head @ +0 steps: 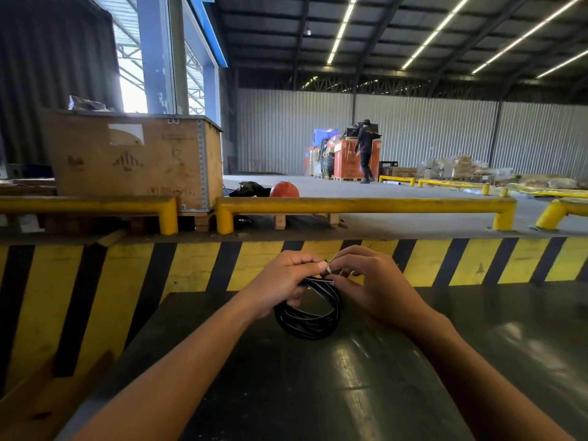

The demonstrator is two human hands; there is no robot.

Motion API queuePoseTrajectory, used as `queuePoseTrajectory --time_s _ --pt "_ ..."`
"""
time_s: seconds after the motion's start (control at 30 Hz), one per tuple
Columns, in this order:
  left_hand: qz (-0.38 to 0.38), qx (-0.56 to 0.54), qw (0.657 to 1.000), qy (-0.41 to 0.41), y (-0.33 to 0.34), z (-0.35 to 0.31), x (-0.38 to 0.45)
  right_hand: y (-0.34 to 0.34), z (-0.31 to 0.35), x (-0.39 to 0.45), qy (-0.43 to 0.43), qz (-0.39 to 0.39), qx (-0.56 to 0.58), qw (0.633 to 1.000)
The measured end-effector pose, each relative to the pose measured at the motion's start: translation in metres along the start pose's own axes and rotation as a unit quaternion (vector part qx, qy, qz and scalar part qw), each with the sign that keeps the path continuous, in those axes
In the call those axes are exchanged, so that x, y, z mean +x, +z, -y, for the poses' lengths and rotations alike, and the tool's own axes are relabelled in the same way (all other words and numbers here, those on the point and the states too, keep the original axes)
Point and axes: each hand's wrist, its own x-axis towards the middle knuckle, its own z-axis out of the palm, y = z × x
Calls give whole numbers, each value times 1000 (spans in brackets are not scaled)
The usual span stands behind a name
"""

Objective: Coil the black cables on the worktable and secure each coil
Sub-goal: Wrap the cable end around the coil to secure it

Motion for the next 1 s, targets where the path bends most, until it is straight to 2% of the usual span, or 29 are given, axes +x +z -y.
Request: queuePoseTrajectory --time_s 0.17,0.4,0.47,0.57,0.7,0.77,0.87,1.0 --pt "-32 -10 999 1 5 2 0 7 -1 -3 -4 -38 -1 999" --pt "-53 -1 998 35 18 1 0 19 -9 -1 130 -107 87 982" --pt "-50 11 998 38 20 1 -2 20 -16 1 202 -123 157 959" --pt "-38 35 998 35 23 5 -6 17 -21 3 293 -162 297 894" --pt "-35 38 998 21 25 10 -9 12 -15 2 266 -172 348 883" --pt "-51 25 998 16 24 11 -8 9 -17 2 242 -168 319 901" --pt "-78 24 997 15 21 10 -8 6 -24 1 188 -151 169 956" --pt "-90 -4 996 9 19 2 -8 7 -21 -1 87 -116 29 989"
